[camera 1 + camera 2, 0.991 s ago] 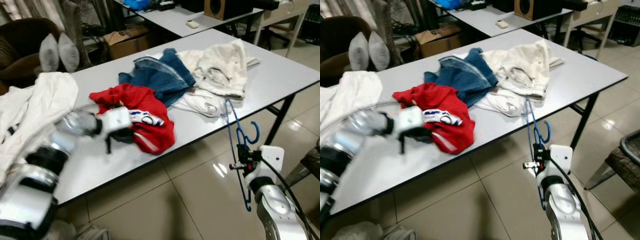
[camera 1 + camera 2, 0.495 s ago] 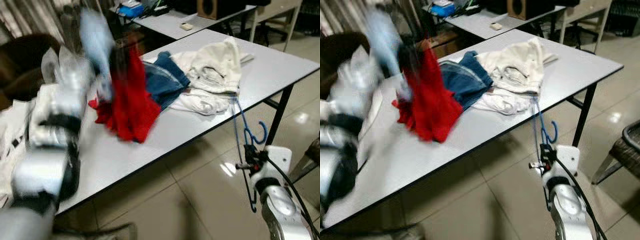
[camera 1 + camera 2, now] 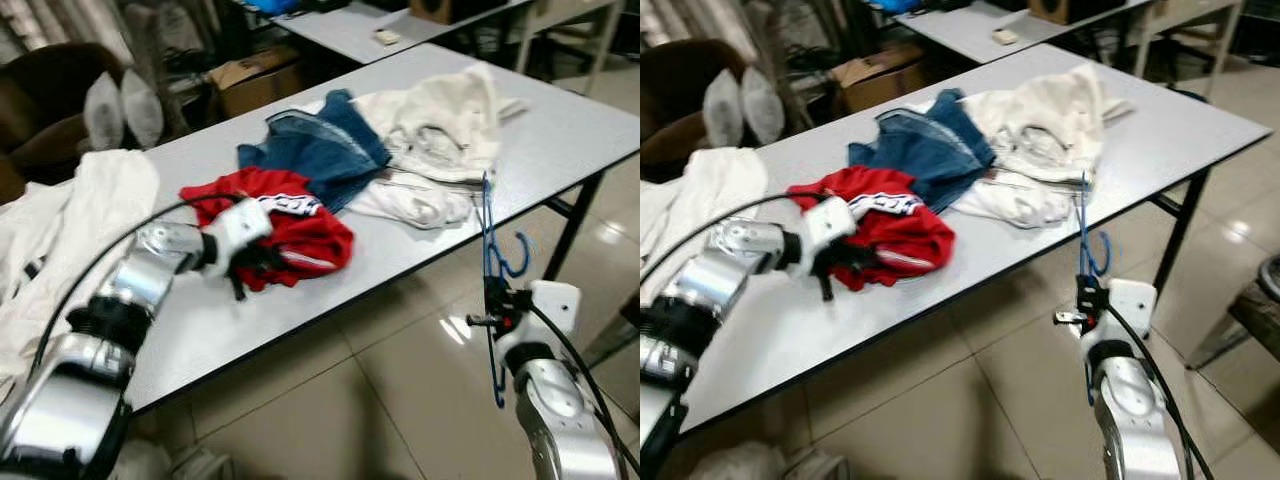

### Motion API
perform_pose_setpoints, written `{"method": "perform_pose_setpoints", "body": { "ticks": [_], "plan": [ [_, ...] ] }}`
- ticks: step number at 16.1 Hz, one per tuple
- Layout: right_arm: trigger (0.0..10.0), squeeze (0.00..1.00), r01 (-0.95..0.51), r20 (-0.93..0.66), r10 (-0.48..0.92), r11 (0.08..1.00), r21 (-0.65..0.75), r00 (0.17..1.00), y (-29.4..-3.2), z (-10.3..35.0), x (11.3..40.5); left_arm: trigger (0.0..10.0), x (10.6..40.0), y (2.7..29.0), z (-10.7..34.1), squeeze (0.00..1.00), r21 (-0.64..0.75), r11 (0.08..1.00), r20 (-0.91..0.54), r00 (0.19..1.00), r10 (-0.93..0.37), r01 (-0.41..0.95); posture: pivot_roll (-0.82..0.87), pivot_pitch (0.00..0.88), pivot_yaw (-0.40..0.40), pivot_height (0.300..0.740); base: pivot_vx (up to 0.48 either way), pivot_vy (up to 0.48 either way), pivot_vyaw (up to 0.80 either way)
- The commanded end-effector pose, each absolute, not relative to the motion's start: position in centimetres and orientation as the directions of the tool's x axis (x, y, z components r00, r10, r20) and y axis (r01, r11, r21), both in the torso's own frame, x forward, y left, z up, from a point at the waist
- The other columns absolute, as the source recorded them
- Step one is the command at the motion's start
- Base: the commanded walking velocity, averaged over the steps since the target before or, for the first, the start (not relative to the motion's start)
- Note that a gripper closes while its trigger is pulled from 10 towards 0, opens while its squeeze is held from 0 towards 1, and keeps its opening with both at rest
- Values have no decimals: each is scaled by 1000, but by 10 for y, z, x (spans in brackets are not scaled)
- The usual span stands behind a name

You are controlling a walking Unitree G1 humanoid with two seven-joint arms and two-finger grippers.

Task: Hang hanger

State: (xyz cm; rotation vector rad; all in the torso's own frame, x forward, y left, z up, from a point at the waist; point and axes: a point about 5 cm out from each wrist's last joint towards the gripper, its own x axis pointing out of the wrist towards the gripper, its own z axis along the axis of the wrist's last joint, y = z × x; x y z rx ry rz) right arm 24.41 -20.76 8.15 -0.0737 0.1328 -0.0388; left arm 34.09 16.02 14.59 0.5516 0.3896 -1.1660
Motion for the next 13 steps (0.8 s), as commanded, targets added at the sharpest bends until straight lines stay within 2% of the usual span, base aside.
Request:
{"method": "perform_pose_setpoints", "body": {
  "ticks": [1,2,5,6,7,8,9,13],
  "plan": [
    [10000,0,13,-170,-24,998,-62,985,-202,73,243,0,335,158,150,0,176,233,-559,292,-776,956,-153,0,224,740,0,0,0],
    [10000,0,17,-166,-26,998,-60,986,-202,74,245,0,328,147,148,0,143,182,-562,231,-794,973,-163,0,223,740,0,0,0],
    [10000,0,10,-160,-21,998,-68,987,-200,77,243,118,325,139,136,0,150,171,-591,227,-774,974,-190,0,225,740,0,0,0],
    [10000,0,14,-164,-26,997,-75,986,-204,77,240,10000,328,139,139,0,175,190,-577,257,-775,966,-188,0,215,740,0,0,0],
    [10000,0,16,-167,-29,997,-79,986,-206,77,239,10000,329,139,143,0,170,202,-556,263,-788,964,-186,0,211,740,0,0,0],
    [10000,0,19,-172,-33,996,-85,984,-209,76,237,10000,328,138,153,725,152,213,-503,262,-824,965,-184,0,203,740,0,0,0],
    [10000,0,17,-173,-32,996,-88,984,-211,76,238,10000,324,134,161,1000,122,228,-432,258,-864,966,-184,0,196,740,0,0,0],
    [10000,0,4,-168,-20,996,-94,986,-210,80,242,10000,322,136,164,1000,120,246,-388,273,-880,962,-186,0,183,740,0,0,0]
  ]
}}
